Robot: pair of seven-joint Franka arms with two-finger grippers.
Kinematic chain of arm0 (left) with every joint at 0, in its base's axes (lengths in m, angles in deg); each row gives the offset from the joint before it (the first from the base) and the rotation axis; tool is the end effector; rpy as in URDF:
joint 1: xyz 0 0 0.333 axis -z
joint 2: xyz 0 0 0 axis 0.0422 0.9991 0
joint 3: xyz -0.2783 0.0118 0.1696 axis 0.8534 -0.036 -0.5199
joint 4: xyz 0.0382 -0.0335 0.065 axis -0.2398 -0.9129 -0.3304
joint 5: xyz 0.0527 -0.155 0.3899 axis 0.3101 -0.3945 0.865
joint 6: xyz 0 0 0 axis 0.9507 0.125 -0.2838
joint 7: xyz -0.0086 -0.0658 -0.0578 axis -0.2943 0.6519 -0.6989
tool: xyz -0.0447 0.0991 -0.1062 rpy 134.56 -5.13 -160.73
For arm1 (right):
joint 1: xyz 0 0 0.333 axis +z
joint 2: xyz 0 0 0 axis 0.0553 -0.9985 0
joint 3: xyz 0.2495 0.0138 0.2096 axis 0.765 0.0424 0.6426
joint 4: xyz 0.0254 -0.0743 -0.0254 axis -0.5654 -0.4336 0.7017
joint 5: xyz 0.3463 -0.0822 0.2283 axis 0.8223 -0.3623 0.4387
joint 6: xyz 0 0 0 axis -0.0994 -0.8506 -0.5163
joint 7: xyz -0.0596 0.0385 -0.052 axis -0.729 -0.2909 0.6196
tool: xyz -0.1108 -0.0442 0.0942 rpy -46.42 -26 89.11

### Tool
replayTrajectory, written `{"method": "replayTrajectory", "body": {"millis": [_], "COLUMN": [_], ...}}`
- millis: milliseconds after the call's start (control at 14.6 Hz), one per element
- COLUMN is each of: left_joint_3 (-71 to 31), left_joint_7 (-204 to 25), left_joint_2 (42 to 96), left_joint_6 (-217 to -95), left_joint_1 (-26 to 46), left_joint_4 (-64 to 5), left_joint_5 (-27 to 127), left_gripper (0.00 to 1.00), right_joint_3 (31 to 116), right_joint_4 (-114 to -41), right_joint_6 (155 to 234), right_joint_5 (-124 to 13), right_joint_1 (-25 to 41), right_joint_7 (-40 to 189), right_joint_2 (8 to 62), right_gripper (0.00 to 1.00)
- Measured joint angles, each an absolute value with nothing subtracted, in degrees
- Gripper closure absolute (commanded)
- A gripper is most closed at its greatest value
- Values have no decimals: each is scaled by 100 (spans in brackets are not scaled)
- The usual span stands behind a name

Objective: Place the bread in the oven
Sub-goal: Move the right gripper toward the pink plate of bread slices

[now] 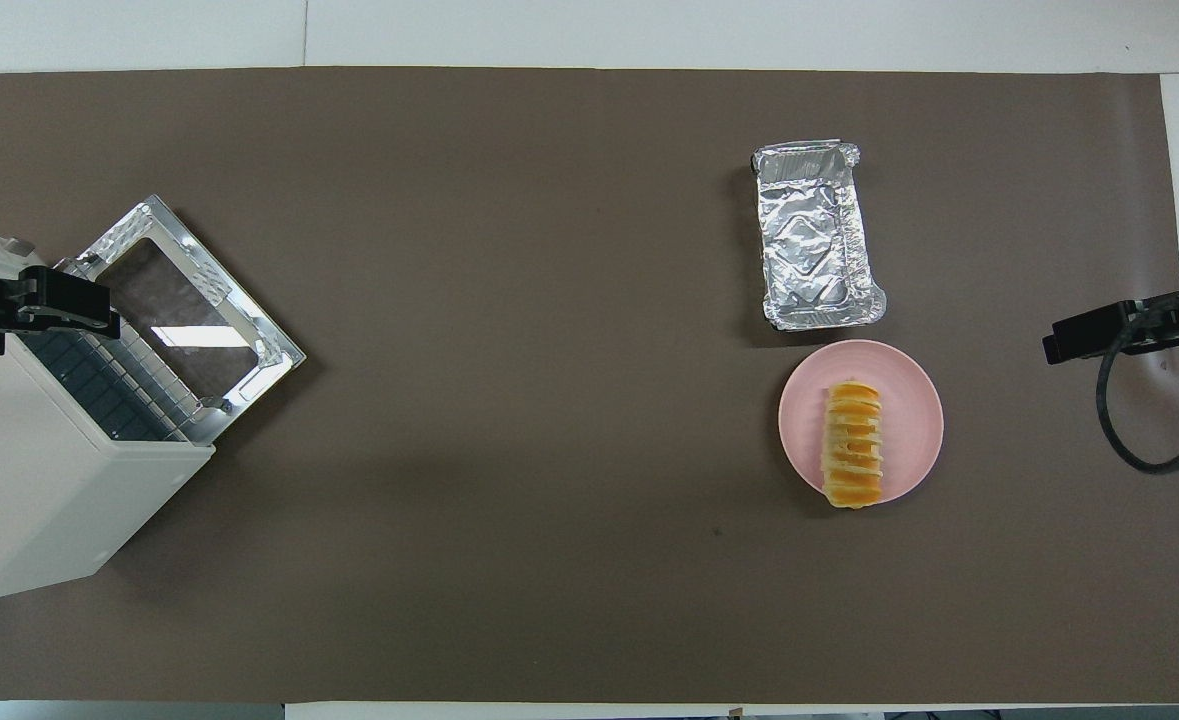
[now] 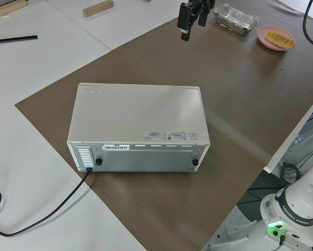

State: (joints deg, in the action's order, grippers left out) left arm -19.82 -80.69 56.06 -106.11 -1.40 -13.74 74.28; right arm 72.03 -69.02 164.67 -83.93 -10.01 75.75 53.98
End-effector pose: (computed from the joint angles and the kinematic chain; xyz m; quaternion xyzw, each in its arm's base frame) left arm 0.5629 -0.0430 0.5795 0.9993 0.0256 -0.0255 0.0081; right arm 0.5539 -0.0027 0.5781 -0.9979 -0.0517 0.0332 0.0206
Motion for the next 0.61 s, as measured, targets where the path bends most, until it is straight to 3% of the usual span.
{"method": "replayTrajectory", "body": {"millis": [614], "left_joint_3": [-1932], "left_joint_7": [-8062], "left_joint_2": [5590], "left_joint_6": [-10591], "left_joint_1": [-133], "left_joint_4": [-1374], "left_joint_5": [7428], "left_gripper": [0], "right_joint_3": [7203], "right_joint_4": [-6905], "right_joint_6": [16463], "right_joint_5": [-8393], "right_joint_1": [-1001], "right_joint_7": [7575], "right_joint_2": [5398], "right_gripper": [0]}}
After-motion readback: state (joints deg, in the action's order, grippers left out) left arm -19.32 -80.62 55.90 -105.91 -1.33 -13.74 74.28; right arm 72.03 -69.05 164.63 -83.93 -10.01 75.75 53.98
